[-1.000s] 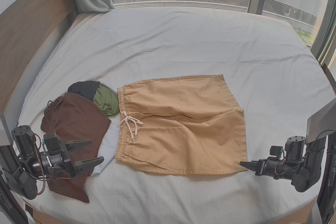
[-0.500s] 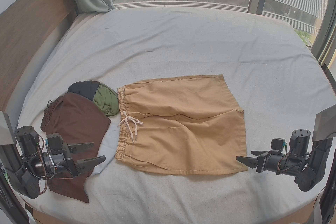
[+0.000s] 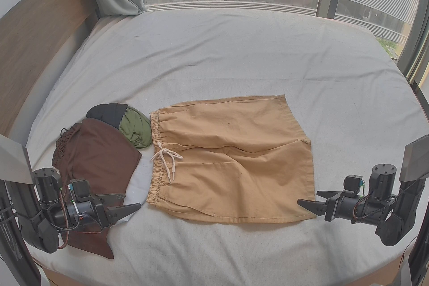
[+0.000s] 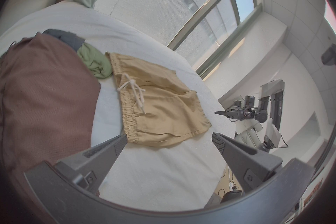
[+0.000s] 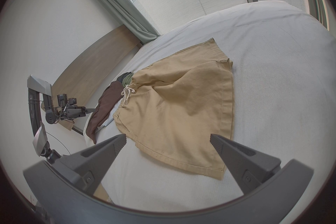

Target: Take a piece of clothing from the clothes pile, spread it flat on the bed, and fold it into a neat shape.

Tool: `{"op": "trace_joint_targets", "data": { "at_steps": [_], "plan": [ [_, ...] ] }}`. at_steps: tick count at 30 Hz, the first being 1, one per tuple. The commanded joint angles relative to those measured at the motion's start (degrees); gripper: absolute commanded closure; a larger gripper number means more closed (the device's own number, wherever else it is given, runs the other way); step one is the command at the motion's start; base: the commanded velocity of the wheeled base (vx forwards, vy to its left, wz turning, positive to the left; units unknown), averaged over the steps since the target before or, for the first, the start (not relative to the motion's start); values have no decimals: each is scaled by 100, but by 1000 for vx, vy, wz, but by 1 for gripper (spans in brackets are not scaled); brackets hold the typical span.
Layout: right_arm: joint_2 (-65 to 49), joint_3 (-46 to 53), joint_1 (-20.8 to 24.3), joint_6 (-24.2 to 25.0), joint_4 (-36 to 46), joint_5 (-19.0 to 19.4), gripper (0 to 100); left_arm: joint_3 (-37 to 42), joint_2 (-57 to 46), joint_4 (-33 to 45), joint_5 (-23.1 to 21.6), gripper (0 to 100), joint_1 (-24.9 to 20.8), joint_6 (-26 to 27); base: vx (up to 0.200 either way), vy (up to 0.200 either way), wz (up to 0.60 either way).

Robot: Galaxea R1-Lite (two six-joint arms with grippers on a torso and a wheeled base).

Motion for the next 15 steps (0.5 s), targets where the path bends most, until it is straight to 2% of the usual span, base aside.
{"op": "trace_joint_targets", "data": {
  "at_steps": [1, 2, 6, 12, 15],
  "plan": [
    [-2, 14, 34, 3, -1, 3, 0, -146, 464, 5, 226, 0, -34, -149, 0, 0, 0],
    [-2, 14, 34, 3, -1, 3, 0, -146, 464, 5, 226, 0, -34, -149, 0, 0, 0],
    [-11, 14, 16, 3, -1, -6, 0, -243, 569, -4, 603, 0, -254, -870, 0, 0, 0],
    [-2, 31, 25, 3, -10, -6, 0, -515, 604, -4, 1175, 0, -518, -1678, 0, 0, 0],
    [6, 49, 25, 3, -1, -6, 0, -612, 675, -4, 1280, 0, -641, -1959, 0, 0, 0]
  ]
}}
